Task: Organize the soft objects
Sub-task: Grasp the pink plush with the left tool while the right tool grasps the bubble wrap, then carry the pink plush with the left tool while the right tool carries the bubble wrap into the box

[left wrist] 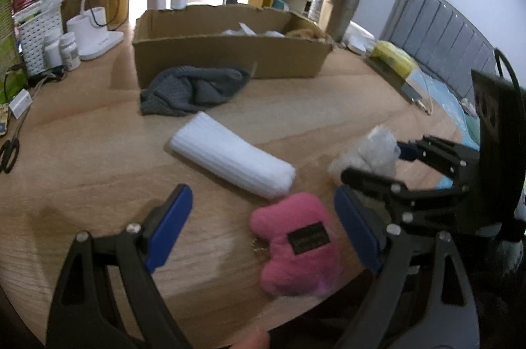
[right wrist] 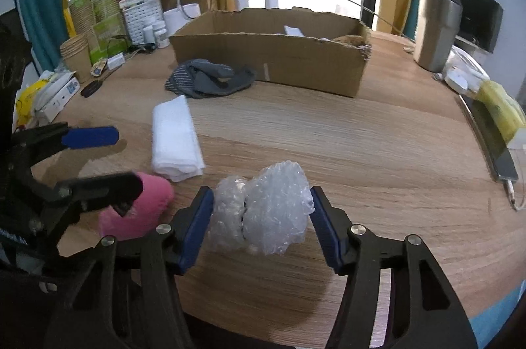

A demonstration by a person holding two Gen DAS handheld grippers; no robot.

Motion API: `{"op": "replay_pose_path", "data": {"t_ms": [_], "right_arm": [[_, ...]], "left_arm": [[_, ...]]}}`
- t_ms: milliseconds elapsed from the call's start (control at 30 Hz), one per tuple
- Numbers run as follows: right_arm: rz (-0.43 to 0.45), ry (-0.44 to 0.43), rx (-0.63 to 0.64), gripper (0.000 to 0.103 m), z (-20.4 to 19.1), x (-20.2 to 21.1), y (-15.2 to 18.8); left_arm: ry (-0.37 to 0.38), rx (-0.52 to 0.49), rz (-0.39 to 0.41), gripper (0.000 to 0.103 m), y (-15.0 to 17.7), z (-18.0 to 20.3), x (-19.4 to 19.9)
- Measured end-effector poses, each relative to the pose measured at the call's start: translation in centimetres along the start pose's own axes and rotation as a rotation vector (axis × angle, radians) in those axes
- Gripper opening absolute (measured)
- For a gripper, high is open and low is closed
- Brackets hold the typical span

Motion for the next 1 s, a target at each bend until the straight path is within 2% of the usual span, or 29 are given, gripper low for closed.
{"op": "replay_pose_path", "data": {"t_ms": [333,400,467,533,733,1000], "right_arm": [[0.018,0.024,-0.048,0.059,1.9,0.5,0.2],[0.021,0.025,-0.051,0.058,2.0,0.6,0.2],[0.025,0.025,-0.055,0.058,2.0,0.7,0.2],[0.03,0.024,-0.056,0.058,2.0,0.8,0.1],[0.039,0.014,-0.049,0.058,1.8,0.9,-0.2],[0.05,0.009,-0.037,0.058,1.3,1.1,-1.0]], "left_arm": [[-0.026,-0.072,-0.066,0.088,0.7,1.6,-1.5],[-0.033,-0.084,-0.078,0.079,0.9,1.7,-1.7],[-0.028,-0.089,-0.091,0.059,1.1,1.8,-1.9],[-0.023,-0.091,-0.101,0.054,1.3,1.8,-2.0],[0.002,-0.094,-0.088,0.047,1.7,2.0,-1.4],[0.005,-0.103,-0.054,0.047,1.2,1.8,-0.8]]}}
Point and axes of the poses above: each gripper's, at about its wrist camera, not at the fingertips, and x roughly against the way its jaws point, z to its right, y to its underside, the point moved 3 cm from there along -x, roughly the way its jaws point, and after that the axes turned 6 degrees about y, right-handed, at the moved point
